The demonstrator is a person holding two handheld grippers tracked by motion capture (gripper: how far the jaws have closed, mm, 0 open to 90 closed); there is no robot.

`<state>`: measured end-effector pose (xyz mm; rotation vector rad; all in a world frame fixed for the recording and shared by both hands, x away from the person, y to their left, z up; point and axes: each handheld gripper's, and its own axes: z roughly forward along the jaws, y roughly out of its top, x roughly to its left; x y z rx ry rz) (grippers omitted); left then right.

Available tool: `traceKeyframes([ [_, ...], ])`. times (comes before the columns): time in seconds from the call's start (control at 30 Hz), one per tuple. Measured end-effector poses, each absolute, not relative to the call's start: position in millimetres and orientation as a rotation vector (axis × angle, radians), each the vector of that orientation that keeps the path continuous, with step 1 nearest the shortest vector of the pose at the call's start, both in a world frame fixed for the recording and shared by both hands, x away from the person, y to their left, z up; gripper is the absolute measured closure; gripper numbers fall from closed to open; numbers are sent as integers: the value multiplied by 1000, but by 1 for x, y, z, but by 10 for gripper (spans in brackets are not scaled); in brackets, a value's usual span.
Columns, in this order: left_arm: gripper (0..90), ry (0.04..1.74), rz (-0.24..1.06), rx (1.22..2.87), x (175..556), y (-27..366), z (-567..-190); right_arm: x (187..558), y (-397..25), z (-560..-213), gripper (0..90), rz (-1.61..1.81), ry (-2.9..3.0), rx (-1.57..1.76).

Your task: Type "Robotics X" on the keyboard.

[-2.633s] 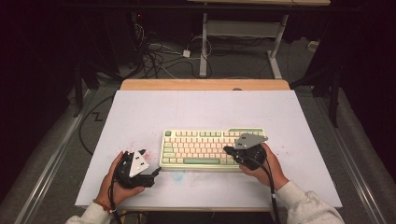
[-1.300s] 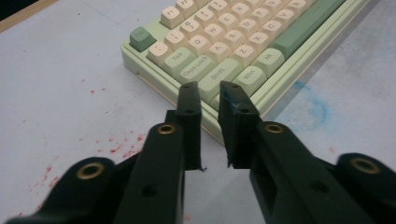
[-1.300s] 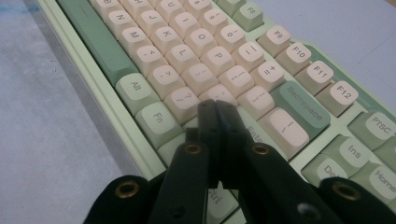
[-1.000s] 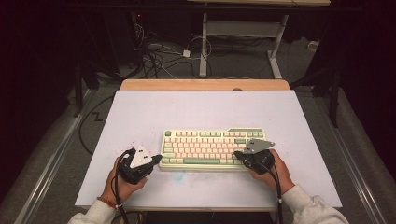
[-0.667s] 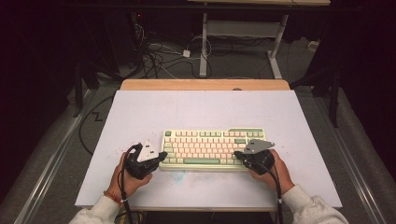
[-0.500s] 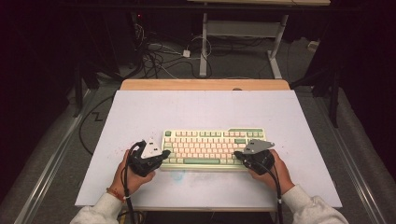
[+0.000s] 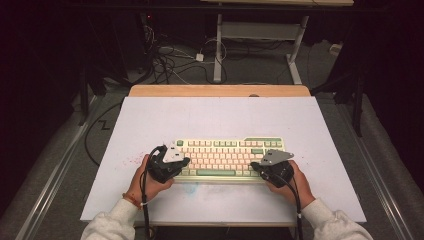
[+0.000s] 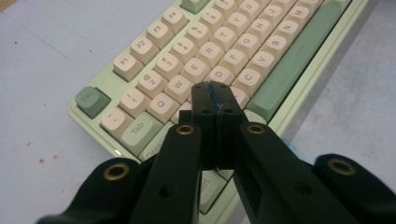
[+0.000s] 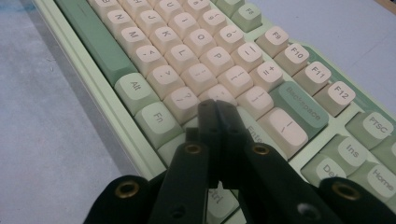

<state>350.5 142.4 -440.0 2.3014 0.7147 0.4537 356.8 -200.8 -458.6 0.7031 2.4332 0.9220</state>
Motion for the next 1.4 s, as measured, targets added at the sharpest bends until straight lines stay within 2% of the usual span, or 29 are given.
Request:
traceKeyframes([
  [0.53, 874, 657, 395, 2395, 366, 112, -451, 356, -201, -459, 900, 927, 2435, 707],
  [1.4, 873, 628, 455, 2430, 363, 107, -450, 355, -201, -458, 900, 917, 2433, 701],
])
